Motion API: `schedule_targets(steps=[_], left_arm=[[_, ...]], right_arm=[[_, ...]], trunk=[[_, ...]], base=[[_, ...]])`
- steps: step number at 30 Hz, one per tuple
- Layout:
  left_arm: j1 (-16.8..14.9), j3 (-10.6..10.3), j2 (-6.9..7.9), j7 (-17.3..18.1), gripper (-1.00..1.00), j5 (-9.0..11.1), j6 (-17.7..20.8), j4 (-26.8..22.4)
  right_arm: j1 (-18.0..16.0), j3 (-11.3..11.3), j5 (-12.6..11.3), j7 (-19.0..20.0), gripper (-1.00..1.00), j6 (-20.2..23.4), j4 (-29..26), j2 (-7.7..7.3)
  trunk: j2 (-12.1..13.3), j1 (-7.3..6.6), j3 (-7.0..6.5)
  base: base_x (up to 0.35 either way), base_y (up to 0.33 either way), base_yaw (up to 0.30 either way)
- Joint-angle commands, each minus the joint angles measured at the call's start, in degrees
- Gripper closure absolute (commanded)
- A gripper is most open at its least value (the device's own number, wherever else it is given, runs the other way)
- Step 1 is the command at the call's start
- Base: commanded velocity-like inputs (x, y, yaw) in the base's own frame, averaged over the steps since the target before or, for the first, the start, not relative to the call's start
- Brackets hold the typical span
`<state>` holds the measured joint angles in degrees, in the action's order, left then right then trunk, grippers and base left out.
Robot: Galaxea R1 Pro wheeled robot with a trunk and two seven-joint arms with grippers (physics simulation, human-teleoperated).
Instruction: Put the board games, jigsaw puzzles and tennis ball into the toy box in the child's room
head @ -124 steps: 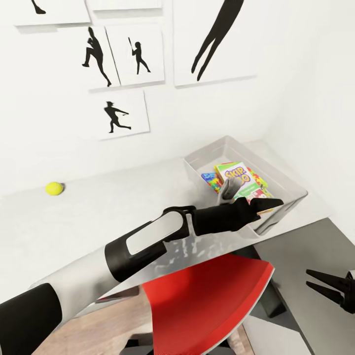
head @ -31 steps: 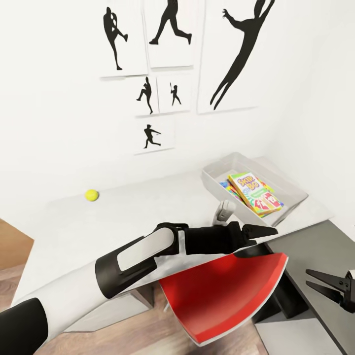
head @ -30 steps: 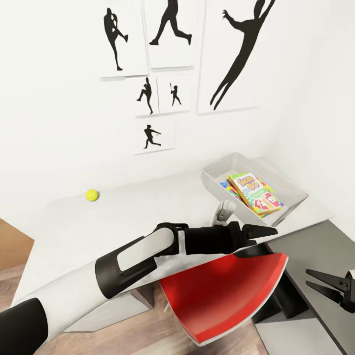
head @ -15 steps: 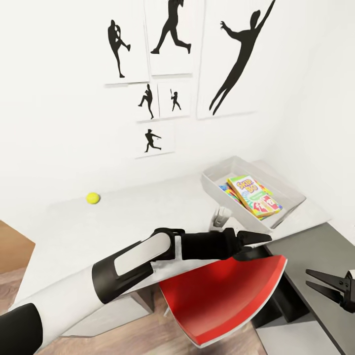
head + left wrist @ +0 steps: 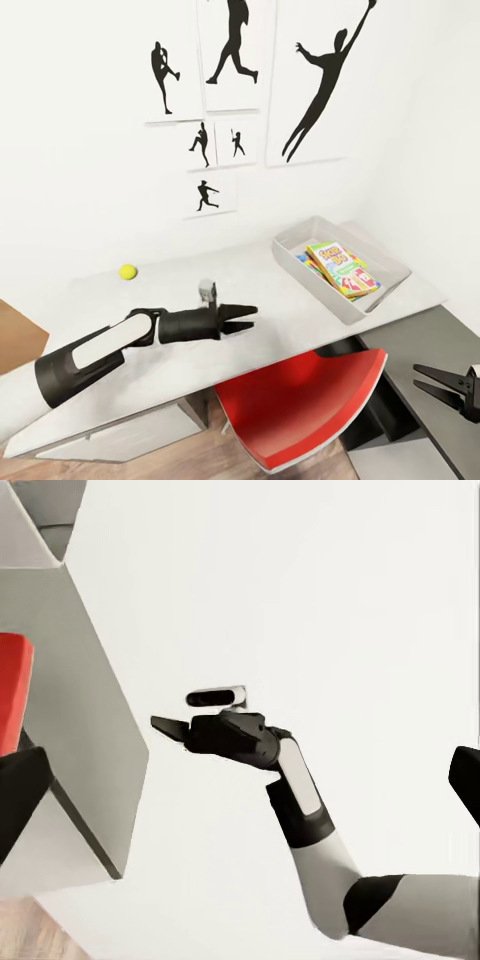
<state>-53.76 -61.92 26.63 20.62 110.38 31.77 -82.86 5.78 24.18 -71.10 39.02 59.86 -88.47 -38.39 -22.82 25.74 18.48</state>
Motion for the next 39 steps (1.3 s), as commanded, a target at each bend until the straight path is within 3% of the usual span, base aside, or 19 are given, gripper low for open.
schedule_targets(steps=[1, 3, 4, 5, 6, 7, 8, 9, 10, 12, 17, 21, 23, 24, 26, 29, 31, 34, 39], left_arm=[[-0.09, -0.1, 1.55, 1.49, -1.0, 0.45, 0.56, 0.02], [-0.06, 0.5, 7.35, 6.12, -1.0, 0.45, 1.83, 0.05], [-0.05, 0.74, 8.87, 7.08, -1.0, 0.45, 2.11, 0.05], [-0.04, 1.19, 11.83, 8.71, -1.0, 0.45, 2.6, 0.08], [-0.04, 1.36, 13.3, 9.38, -1.0, 0.45, 2.81, 0.11], [-0.04, 1.59, 16.14, 10.48, -1.0, 0.45, 3.15, 0.21], [-0.04, 1.65, 17.53, 10.96, -1.0, 0.47, 3.25, 0.25], [-0.02, 1.65, 20.26, 11.8, -1.0, 0.49, 3.37, 0.31], [0.0, 1.61, 21.55, 12.2, -1.0, 0.5, 3.41, 0.33], [0.08, 1.42, 26.4, 14.05, -1.0, 0.57, 3.39, 0.5], [0.13, 0.57, 34.05, 19.12, -1.0, 0.61, 3.24, 0.88], [0.14, -3.68, 40.56, 25.78, -1.0, 0.47, 2.57, 1.02], [0.14, -6.25, 43.27, 29.18, -1.0, 0.44, -0.08, 1.47], [0.14, -8.03, 44.27, 30.75, -1.0, 0.44, -2.13, 1.93], [0.14, -10.28, 45.0, 32.32, -1.0, 0.44, -4.39, 2.4], [0.14, -15.47, 46.23, 36.49, -1.0, 0.72, -9.93, 3.26], [0.14, -17.08, 47.22, 38.78, -1.0, 0.82, -12.42, 3.56], [0.14, -18.33, 48.04, 40.99, -1.0, 0.97, -14.82, 4.87], [0.14, -18.83, 48.09, 41.92, -1.0, 1.04, -15.7, 5.93]], right_arm=[[0.03, 0.08, 0.25, 0.3, -1.0, 0.14, -0.04, -0.02], [0.02, 0.08, 0.25, 0.28, -1.0, 0.14, -0.04, -0.02], [0.02, 0.08, 0.25, 0.27, -1.0, 0.14, -0.04, -0.02], [0.02, 0.08, 0.25, 0.27, -1.0, 0.14, -0.04, -0.02], [0.02, 0.08, 0.26, 0.27, -1.0, 0.14, -0.04, -0.02], [0.05, 0.08, 0.26, 0.27, -1.0, 0.14, -0.04, -0.02], [0.05, 0.08, 0.26, 0.27, -1.0, 0.14, -0.04, -0.02], [0.04, 0.08, 0.26, 0.26, -1.0, 0.14, -0.04, -0.02], [0.05, 0.08, 0.26, 0.26, -1.0, 0.14, -0.04, -0.02], [0.05, 0.08, 0.26, 0.26, -1.0, 0.14, -0.08, -0.02], [0.05, 0.08, 0.25, 0.26, -1.0, 0.14, -0.12, -0.02], [0.03, 0.08, 0.26, 0.26, -1.0, 0.14, -0.12, -0.02], [0.06, 0.08, 0.22, 0.26, -1.0, 0.14, -0.17, 0.01], [0.06, 0.08, 0.2, 0.26, -1.0, 0.14, -0.22, 0.03], [0.04, 0.08, 0.19, 0.26, -1.0, 0.14, -0.25, 0.05], [0.04, 0.09, 0.21, 0.26, -1.0, 0.14, -0.28, 0.11], [0.03, 0.11, 0.24, 0.26, -1.0, 0.14, -0.29, 0.13], [0.02, 0.1, 0.25, 0.19, -1.0, 0.14, -0.3, 0.15], [0.03, 0.1, 0.26, 0.11, -1.0, 0.14, -0.3, 0.16]], trunk=[[-0.1, 0.04, 0.0], [-0.1, 0.04, -0.19], [-0.1, 0.04, -0.29], [-0.1, 0.04, -0.38], [-0.1, 0.04, -0.48], [-0.1, 0.04, -0.57], [-0.1, 0.04, -0.67], [-0.1, 0.04, -0.76], [-0.1, 0.04, -0.86], [-0.1, 0.04, -1.05], [-0.1, 0.04, -1.52], [-0.1, 0.04, -1.9], [-0.1, 0.04, -2.09], [-0.1, 0.04, -2.18], [-0.1, 0.04, -2.37], [-0.1, 0.04, -2.66], [-0.1, 0.04, -2.85], [-0.1, 0.04, -3.13], [-0.1, 0.04, -3.61]], base=[[0.0, 0.0, 0.052], [0.0, 0.0, 0.058], [0.0, 0.0, 0.06], [0.0, 0.0, 0.062], [0.0, 0.0, 0.062], [0.0, 0.0, 0.063], [0.0, 0.0, 0.064], [0.0, 0.0, 0.064], [0.0, 0.0, 0.064], [0.0, 0.0, 0.064], [0.0, 0.0, 0.065], [0.0, 0.0, 0.065], [0.0, 0.0, 0.065], [0.0, 0.0, 0.065], [0.0, 0.0, 0.065], [0.0, 0.0, 0.065], [0.0, 0.0, 0.065], [0.0, 0.0, 0.065], [-0.044, 0.0, 0.065]])
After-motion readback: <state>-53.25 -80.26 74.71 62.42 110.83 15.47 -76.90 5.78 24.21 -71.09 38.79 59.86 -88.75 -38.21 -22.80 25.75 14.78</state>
